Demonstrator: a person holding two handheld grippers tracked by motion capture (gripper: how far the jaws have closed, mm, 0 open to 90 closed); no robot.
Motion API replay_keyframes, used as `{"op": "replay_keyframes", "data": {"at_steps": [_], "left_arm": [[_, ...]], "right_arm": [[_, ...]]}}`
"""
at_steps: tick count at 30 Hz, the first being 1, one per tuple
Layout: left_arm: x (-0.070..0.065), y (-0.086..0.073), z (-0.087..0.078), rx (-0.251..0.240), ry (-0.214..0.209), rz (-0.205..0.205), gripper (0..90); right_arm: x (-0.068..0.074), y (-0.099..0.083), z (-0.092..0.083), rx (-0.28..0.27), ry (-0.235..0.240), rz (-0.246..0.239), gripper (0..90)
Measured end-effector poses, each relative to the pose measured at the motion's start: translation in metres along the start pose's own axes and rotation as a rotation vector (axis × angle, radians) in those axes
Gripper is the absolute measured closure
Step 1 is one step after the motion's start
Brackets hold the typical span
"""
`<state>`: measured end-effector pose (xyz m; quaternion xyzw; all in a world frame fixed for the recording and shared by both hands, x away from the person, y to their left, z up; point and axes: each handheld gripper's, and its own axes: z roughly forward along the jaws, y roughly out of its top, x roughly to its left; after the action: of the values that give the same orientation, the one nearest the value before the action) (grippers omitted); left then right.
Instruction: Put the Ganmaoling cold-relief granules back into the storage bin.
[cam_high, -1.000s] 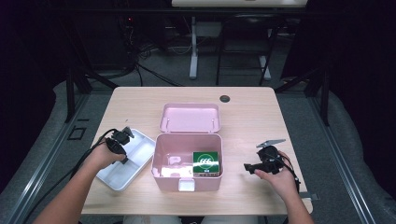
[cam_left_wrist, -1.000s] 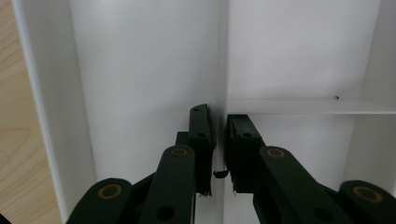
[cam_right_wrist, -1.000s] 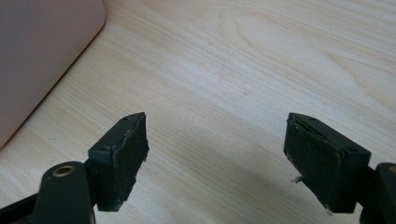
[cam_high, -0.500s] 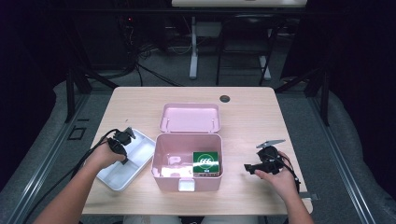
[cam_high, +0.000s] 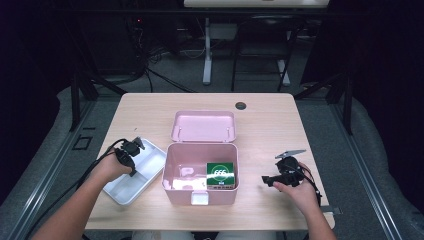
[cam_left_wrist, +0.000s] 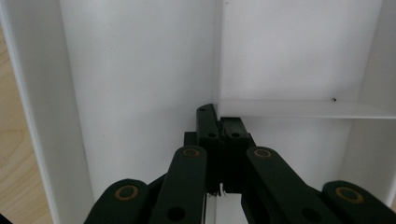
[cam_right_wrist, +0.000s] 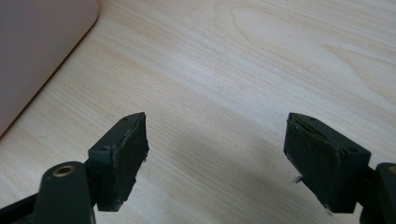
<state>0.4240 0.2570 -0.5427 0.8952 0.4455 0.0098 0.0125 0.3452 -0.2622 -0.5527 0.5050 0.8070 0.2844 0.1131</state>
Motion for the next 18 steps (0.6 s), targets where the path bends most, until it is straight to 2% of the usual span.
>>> {"op": "replay_keyframes", "data": {"at_steps": [8,18], "left_arm": [[0.002,-0.001,-0.003,0.013,-0.001,0.01,88.9],[0.008,-0.008,-0.026,-0.014,-0.005,0.023,89.0]], "right_arm": [[0.0,0.0,0.0,0.0,-0.001,0.0,21.4],[0.0,-0.001,0.001,-0.005,0.002,0.006,21.4]]}}
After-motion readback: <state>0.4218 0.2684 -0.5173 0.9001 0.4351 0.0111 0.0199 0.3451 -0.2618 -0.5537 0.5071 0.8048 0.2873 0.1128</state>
